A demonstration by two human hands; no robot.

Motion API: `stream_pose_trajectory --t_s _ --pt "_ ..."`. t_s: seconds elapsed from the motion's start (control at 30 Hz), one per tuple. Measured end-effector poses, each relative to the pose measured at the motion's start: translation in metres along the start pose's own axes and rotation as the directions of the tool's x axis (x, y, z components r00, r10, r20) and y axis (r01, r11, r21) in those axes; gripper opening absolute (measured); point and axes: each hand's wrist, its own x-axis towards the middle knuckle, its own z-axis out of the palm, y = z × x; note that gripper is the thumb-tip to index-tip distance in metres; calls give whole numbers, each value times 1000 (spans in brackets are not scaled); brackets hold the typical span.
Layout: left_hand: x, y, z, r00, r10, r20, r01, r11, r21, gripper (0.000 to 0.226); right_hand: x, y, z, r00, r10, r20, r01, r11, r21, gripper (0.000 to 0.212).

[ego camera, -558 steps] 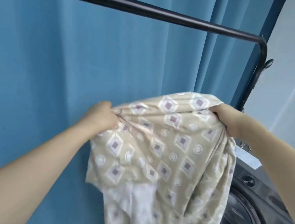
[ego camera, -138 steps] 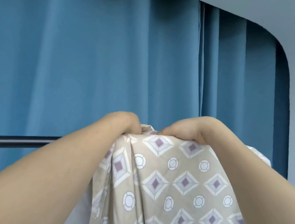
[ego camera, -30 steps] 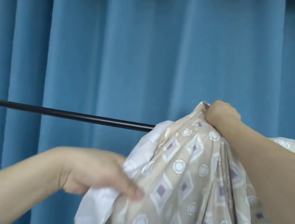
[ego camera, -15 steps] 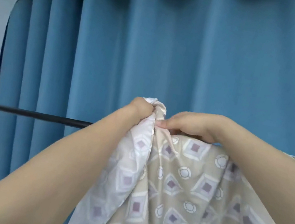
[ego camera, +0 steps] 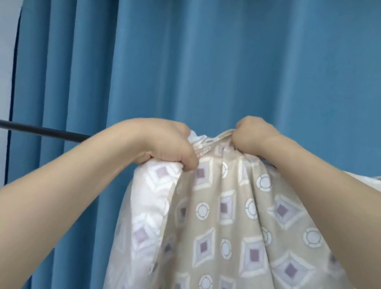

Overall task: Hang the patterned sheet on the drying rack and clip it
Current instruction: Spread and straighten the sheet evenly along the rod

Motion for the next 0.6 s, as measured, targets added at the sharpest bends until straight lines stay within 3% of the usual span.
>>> stream_pose_trajectory --t_s 0.1,0.2,0.23,0.37,0.43,0.47,0.53,0.6 --pt "-8 -24 10 984 19 -180 -17 1000 9 47 5 -23 2 991 115 -71 -98 974 204 21" --pt "-15 -58 22 988 -18 -151 26 998 56 24 15 -32 8 988 153 -34 -115 856 504 32" --pt "-16 -75 29 991 -67 -113 76 994 76 14 19 -31 11 984 177 -35 -131 837 531 33" --pt "-31 -141 38 942 -336 -7 333 932 146 20 17 -27 17 963 227 -143 -169 928 331 8" --pt "-43 -155 14 901 -435 -10 432 892 135 25 16 -30 21 969 137 -206 -112 986 126 16" --pt "-47 -156 -6 889 -452 -69 457 881 123 28 18 -32 24 972 78 -223 -71 997 39 16" --pt "-51 -150 -54 848 -411 -334 452 891 52 27 20 -39 27 974 -11 -225 -8 996 -83 10" --pt "-43 -140 -103 728 -329 -602 335 936 -107 22 21 -46 27 977 -51 -207 9 980 -200 20"
